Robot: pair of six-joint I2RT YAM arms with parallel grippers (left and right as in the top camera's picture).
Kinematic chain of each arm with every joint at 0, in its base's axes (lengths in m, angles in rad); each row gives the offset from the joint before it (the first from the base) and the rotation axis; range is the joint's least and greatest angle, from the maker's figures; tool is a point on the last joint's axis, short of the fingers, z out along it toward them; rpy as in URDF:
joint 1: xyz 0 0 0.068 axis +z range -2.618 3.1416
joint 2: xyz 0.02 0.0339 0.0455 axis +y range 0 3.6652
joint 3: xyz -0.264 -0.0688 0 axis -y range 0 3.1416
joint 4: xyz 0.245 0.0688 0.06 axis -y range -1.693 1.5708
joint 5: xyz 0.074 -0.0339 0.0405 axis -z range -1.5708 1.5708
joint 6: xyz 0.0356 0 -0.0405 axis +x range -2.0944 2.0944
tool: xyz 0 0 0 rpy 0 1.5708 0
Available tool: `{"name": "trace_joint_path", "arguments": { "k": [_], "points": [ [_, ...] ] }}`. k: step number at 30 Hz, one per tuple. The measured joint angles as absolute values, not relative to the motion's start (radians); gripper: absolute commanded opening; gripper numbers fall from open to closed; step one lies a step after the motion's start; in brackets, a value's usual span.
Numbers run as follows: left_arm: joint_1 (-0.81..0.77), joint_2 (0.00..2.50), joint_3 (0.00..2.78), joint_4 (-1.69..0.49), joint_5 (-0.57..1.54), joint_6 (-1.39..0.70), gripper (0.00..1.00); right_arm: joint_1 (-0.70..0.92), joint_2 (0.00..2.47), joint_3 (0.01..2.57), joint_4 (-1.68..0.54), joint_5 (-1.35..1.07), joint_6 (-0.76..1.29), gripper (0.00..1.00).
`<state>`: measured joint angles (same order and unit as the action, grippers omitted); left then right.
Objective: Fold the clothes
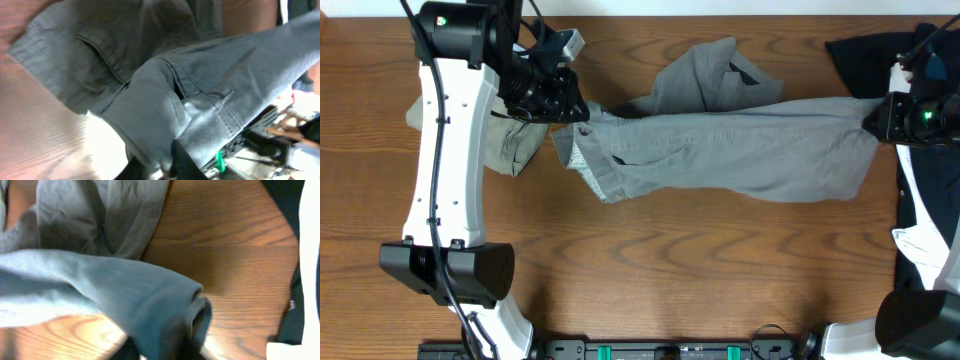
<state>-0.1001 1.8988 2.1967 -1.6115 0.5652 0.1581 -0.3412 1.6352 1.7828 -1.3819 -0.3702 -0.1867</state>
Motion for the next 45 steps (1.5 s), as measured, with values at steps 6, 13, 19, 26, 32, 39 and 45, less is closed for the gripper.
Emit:
{"name": "trace_joint_path", "arguments": {
  "k": [6, 13, 19, 26, 32, 39, 45],
  "points": [
    [-0.100, 1.855, 2.197, -1.612, 0.491, 0.132, 0.46, -0.341, 1.635, 1.783, -1.380, -0.366, -0.192, 0.43],
    [-0.100, 1.682, 2.197, -1.612, 0.380, 0.096, 0.62, -0.341, 1.635, 1.783, -1.352, -0.366, -0.186, 0.55],
    [-0.100, 1.614, 2.157, -1.611, 0.305, 0.066, 0.63, -0.341, 1.635, 1.783, -1.302, -0.365, -0.169, 0.57],
    [-0.094, 1.662, 2.016, -1.612, 0.178, -0.005, 0.57, -0.336, 1.676, 1.783, -1.266, -0.370, -0.166, 0.59],
    [-0.029, 1.599, 2.006, -1.612, 0.088, -0.068, 0.70, -0.303, 1.781, 1.783, -1.263, -0.405, -0.183, 0.64],
    [0.038, 1.354, 1.937, -1.604, 0.047, -0.141, 0.78, -0.272, 1.802, 1.783, -1.237, -0.427, -0.193, 0.83],
    [0.038, 1.361, 1.641, -1.320, 0.218, -0.144, 0.78, -0.250, 1.805, 1.783, -1.206, -0.447, -0.188, 0.80]
  ]
}}
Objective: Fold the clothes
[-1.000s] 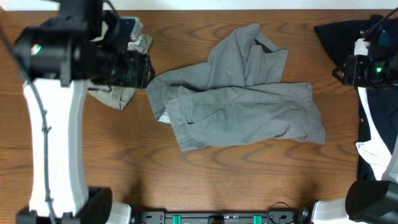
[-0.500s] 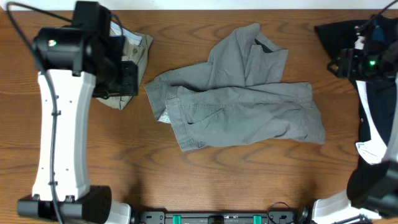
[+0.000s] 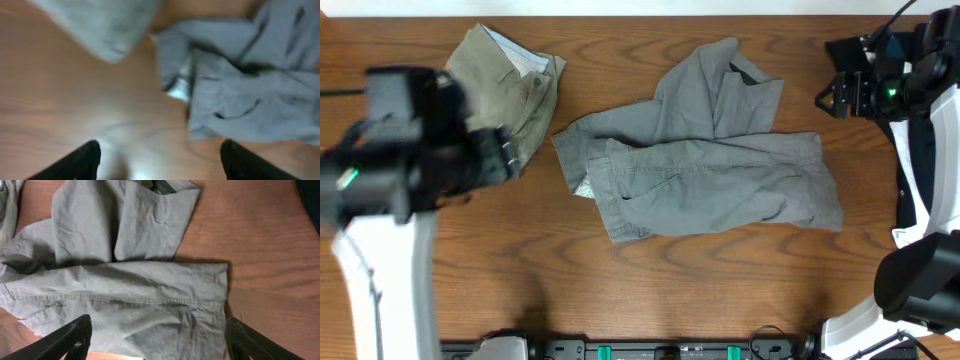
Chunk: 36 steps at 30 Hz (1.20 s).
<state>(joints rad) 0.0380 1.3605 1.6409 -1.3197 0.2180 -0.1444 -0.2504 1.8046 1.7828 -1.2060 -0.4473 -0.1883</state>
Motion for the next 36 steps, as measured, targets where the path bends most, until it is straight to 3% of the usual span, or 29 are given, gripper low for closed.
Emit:
{"name": "trace_joint_path", "arguments": {
  "k": [6, 9, 14, 17, 21, 23, 30, 36],
  "points": [
    [0.020, 1.612, 1.366, -1.039, 0.472, -0.113, 0.77, -0.239, 1.837, 1.783, -1.218, -0.454, -0.181, 0.75],
    [0.002, 1.711, 1.335, -0.995, 0.578, -0.083, 0.70, -0.233, 1.850, 1.783, -1.219, -0.453, -0.181, 0.75],
    [-0.050, 1.817, 1.335, -0.975, 0.722, -0.007, 0.49, -0.224, 1.850, 1.783, -1.226, -0.454, -0.181, 0.75],
    [-0.084, 1.845, 1.335, -0.993, 0.765, 0.035, 0.41, -0.221, 1.850, 1.783, -1.231, -0.455, -0.181, 0.75],
    [-0.127, 1.846, 1.335, -1.039, 0.793, 0.086, 0.13, -0.221, 1.850, 1.783, -1.233, -0.456, -0.181, 0.75],
    [-0.144, 1.846, 1.335, -1.094, 0.803, 0.104, 0.06, -0.221, 1.850, 1.783, -1.233, -0.456, -0.181, 0.75],
    [-0.211, 1.844, 1.335, -1.393, 0.813, 0.136, 0.06, -0.221, 1.850, 1.783, -1.234, -0.448, -0.181, 0.75],
    [-0.340, 1.839, 1.335, -1.491, 0.813, 0.140, 0.07, -0.221, 1.850, 1.783, -1.239, -0.427, -0.181, 0.76]
  ]
}}
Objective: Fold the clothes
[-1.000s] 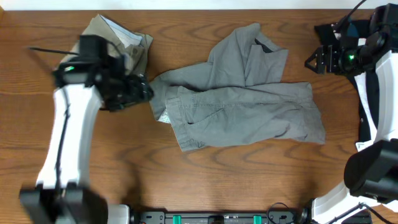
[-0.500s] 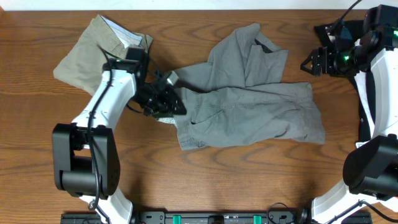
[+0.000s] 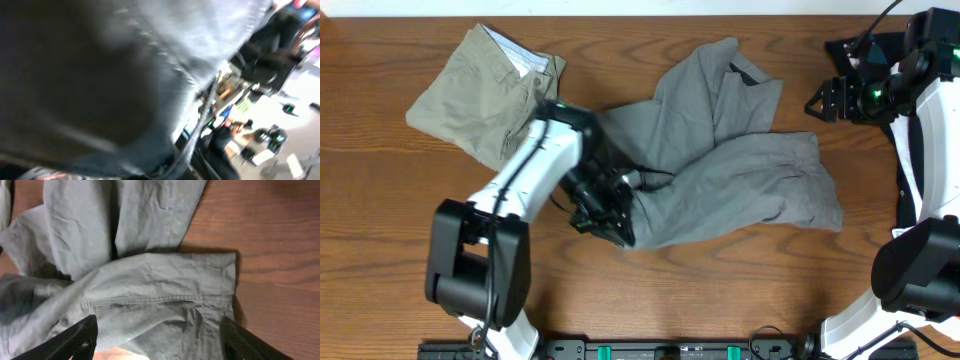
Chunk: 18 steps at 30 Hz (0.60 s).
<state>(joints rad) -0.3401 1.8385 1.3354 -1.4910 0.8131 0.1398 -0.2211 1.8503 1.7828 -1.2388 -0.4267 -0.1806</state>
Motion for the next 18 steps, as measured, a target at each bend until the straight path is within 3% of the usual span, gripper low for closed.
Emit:
{"name": "trace_joint_path", "arguments": {
  "k": [11, 18],
  "points": [
    [-0.495, 1.794, 1.335, -1.468, 0.723, 0.073, 0.06, -0.225, 1.850, 1.768, -1.245, -0.238, -0.094, 0.79],
    [-0.482, 1.596, 1.335, -1.388, 0.652, 0.044, 0.06, -0.319, 1.855, 1.596, -1.187, -0.207, -0.041, 0.71]
  ]
}}
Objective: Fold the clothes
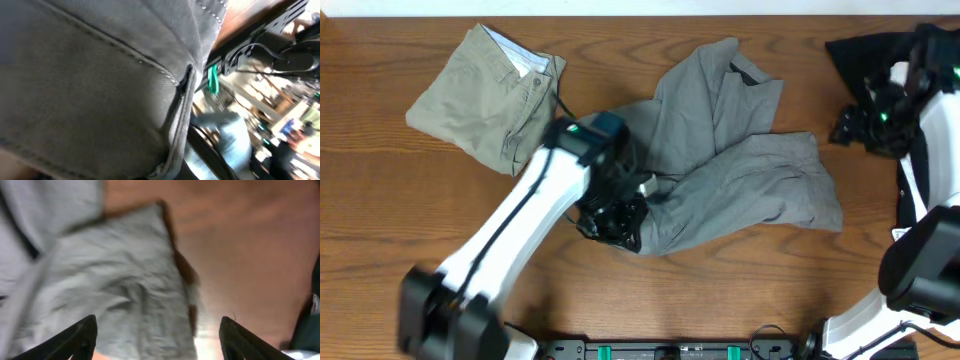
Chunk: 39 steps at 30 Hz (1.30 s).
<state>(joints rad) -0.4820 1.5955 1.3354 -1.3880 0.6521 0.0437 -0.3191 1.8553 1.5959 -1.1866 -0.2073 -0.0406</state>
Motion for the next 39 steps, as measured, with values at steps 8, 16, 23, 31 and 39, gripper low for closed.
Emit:
{"name": "trace_joint_path", "arguments": {
  "k": [8, 16, 23, 31, 39],
  "points": [
    [-0.442, 1.318, 1.336, -1.277, 0.596, 0.036, 0.06, -0.423, 1.860, 1.415, -1.150, -0.292, -0.034, 0.69],
    [-0.439, 1.261, 1.335, -1.234, 0.580, 0.030, 0.06, -0.423, 1.860, 1.259, -0.997, -0.418, -0.037, 0.70],
    [-0.439, 1.259, 1.335, -1.184, 0.490, 0.007, 0.06, -0.423, 1.860, 1.193, -0.855, -0.494, -0.049, 0.72],
    [-0.439, 1.244, 1.335, -1.162, 0.410, -0.011, 0.06, -0.423, 1.860, 1.192, -0.693, -0.525, -0.100, 0.72],
    [-0.439, 1.243, 1.335, -1.162, 0.385, -0.027, 0.06, -0.413, 1.862, 1.168, -0.661, -0.529, -0.119, 0.65]
  ]
}}
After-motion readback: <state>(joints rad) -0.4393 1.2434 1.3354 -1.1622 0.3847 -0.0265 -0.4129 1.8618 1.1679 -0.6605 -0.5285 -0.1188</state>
